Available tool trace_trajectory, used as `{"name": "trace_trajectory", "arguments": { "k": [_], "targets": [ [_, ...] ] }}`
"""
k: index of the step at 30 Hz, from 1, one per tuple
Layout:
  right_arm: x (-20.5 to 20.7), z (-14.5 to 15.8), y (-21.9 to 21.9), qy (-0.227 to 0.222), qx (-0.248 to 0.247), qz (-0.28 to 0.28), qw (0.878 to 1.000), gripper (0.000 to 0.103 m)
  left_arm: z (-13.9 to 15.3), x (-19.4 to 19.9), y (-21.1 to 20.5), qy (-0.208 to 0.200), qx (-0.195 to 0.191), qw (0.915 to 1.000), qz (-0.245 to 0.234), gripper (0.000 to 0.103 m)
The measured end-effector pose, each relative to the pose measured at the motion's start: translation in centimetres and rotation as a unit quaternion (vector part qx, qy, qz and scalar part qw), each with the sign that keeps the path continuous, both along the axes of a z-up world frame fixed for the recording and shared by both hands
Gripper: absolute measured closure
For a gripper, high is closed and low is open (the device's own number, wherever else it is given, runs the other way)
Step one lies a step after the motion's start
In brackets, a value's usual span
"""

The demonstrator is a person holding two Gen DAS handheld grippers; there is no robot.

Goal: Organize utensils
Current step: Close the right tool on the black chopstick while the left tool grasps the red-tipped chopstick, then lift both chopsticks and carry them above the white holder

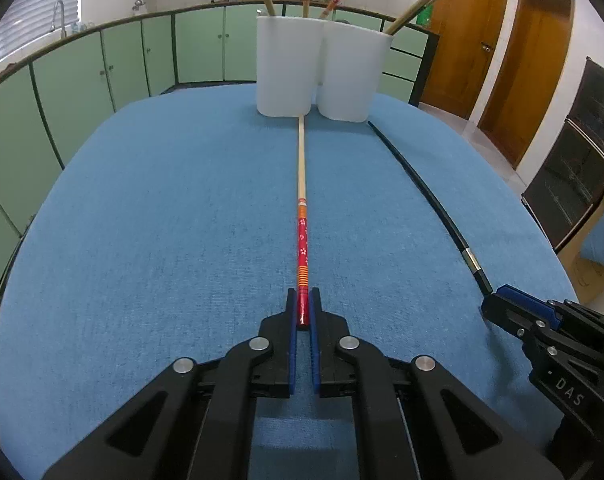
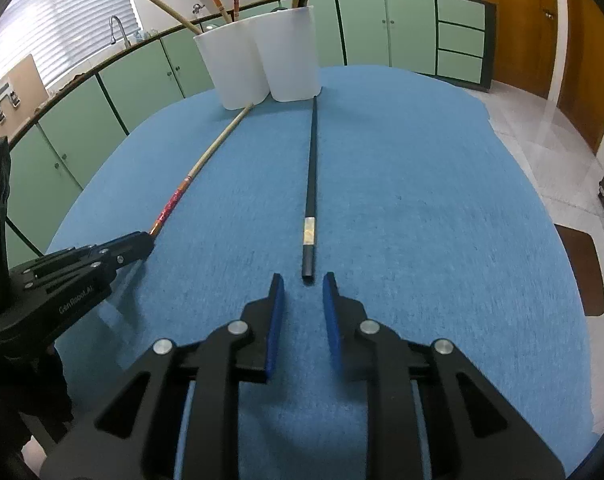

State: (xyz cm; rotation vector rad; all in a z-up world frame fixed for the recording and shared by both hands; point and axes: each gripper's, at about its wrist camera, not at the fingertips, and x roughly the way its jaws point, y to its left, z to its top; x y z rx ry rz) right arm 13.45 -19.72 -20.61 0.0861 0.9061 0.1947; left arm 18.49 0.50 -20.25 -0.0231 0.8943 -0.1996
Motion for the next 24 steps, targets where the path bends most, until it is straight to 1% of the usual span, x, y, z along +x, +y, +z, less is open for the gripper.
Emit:
{"name": "trace_trajectory", "arguments": {
  "k": [5,6,9,13,19,24],
  "targets": [
    [0.7,-0.1,0.3,0.000,-0.004,-0.004,1.000,0.083,-0.1,0.2,0.0,0.001,0.000,1.0000,0.000,0.097],
    [0.9,-0.2,0.5,0.000,-0.007,-0.002,1.000,0.085,-0.1,0.2,0.1,0.001,0.001,1.0000,0.000,0.097],
    [1.0,-0.3,0.9,0.001,-0.020,0.001,1.000,0.096,-0.1,0.2,-0.1,0.000,0.005,1.0000,0.000,0.097],
    [0.9,-0.3,1.3,-0.002,-0.036,0.002,0.999,0.097,-0.2,0.3,-0.4,-0.003,0.016,0.9999,0.000,0.097],
    [0.6,0.5,1.2,-0.010,-0.030,0.002,0.999,0.097,0.3,0.1,-0.3,-0.002,0.011,0.9999,0.001,0.097],
    [0.0,2.6,0.6,-0.028,-0.026,0.001,0.999,0.097,2.6,-0.5,0.2,-0.019,0.009,0.9998,0.000,0.097]
  ]
}}
